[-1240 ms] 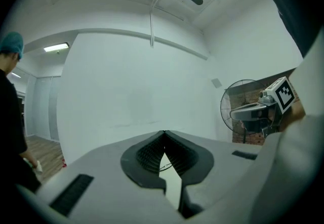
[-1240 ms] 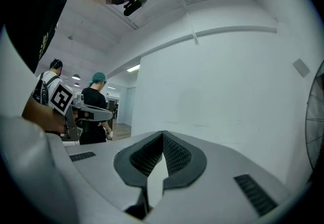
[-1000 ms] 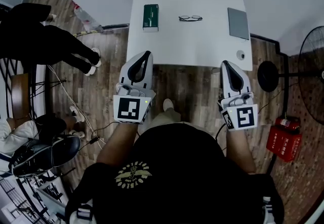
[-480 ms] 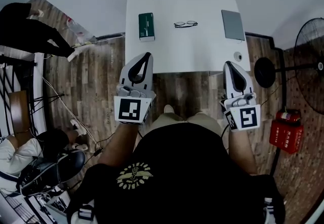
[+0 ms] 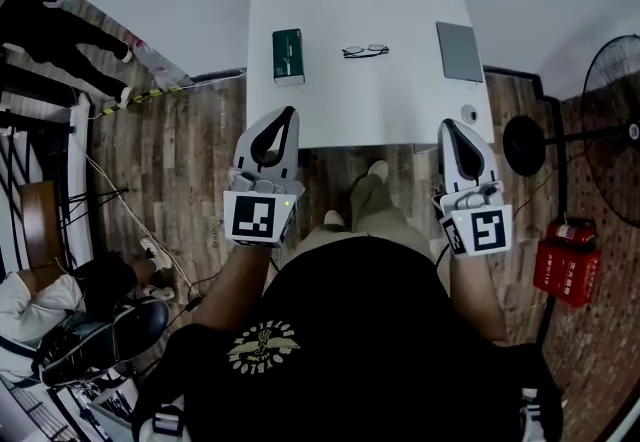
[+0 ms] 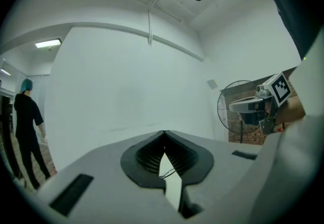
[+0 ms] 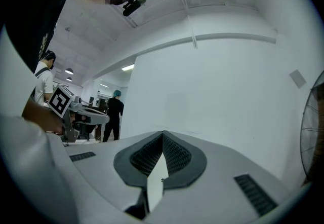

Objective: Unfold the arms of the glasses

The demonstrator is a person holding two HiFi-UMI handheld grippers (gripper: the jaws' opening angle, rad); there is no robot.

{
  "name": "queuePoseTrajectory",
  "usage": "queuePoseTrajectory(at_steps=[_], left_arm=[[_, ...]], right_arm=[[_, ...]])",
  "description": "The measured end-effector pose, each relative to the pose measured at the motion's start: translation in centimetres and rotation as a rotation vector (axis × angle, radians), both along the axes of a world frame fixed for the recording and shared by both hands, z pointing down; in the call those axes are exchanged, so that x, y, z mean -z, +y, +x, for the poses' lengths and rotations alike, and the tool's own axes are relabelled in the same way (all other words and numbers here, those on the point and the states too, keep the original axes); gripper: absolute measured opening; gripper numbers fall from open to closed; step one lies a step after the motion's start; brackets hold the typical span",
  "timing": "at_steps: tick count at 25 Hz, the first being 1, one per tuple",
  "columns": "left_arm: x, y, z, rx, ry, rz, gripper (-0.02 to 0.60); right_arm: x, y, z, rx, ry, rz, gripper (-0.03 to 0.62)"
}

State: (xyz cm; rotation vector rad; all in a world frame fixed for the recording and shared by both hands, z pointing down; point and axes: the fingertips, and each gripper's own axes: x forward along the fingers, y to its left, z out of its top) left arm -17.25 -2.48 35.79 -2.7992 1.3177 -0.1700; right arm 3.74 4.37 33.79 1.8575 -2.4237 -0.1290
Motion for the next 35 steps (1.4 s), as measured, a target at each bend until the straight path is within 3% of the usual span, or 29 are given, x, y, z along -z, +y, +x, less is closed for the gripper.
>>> queuePoseTrajectory(at_steps=[20,35], left_arm=[[0.8,-3.0,2.9,0.002,0.025,0.025,0.007],[-1.0,-4.4,2.6,0.013,0.015,-0.004,0.008]], right_arm=[[0.0,-4.3,1.7,0.051,-0.005,0.0,0.0],[-1.9,-6.3,1.6,0.058,-0.007,-0.046,0.0]])
